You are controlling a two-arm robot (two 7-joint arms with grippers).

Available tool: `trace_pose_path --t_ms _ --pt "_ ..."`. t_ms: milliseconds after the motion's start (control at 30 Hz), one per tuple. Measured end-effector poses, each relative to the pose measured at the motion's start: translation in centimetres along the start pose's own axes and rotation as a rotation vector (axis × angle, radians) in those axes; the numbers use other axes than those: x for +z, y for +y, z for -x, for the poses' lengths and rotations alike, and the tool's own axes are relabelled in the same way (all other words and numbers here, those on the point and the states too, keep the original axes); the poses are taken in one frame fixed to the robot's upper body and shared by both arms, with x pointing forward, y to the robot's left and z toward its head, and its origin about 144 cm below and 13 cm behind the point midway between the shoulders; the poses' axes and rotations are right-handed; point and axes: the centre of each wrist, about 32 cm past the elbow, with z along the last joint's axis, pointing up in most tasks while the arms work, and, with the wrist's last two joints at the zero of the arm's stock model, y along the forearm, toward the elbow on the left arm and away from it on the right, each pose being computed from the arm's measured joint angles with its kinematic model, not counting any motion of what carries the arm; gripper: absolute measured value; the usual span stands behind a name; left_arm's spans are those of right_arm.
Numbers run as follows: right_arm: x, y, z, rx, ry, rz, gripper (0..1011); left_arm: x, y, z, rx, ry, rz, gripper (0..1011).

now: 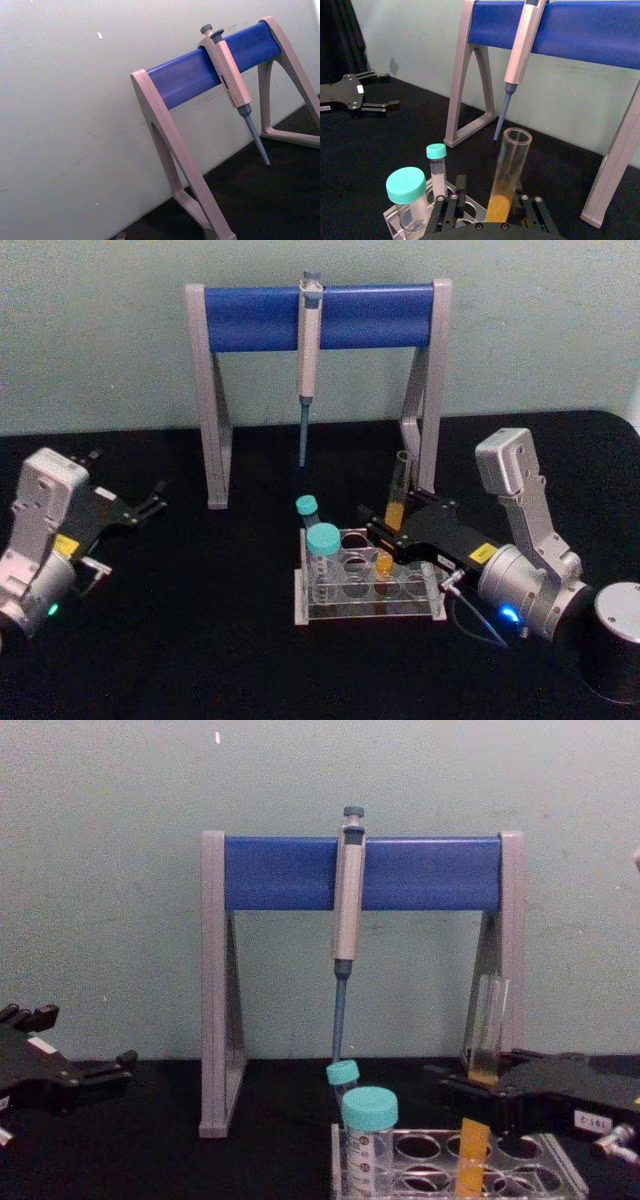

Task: Pick up the test tube from the test tube rack, shake it, then place it back into the test tube rack.

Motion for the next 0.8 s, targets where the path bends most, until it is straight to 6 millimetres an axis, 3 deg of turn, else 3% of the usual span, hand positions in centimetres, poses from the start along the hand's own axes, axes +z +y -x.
trace_pose_path --t_ms 333,533,800 --pt "0.01 0.00 0.00 0.000 0.001 0.000 856 0.00 0.00 0.00 0.000 0.000 0.000 1001" --pt "0.01 0.00 0.00 0.000 0.001 0.000 997 0.00 0.00 0.00 0.000 0.000 0.000 1001" --pt "0.01 0.00 0.00 0.001 0.001 -0.001 1000 0.00 0.00 0.00 0.000 0.000 0.000 1001"
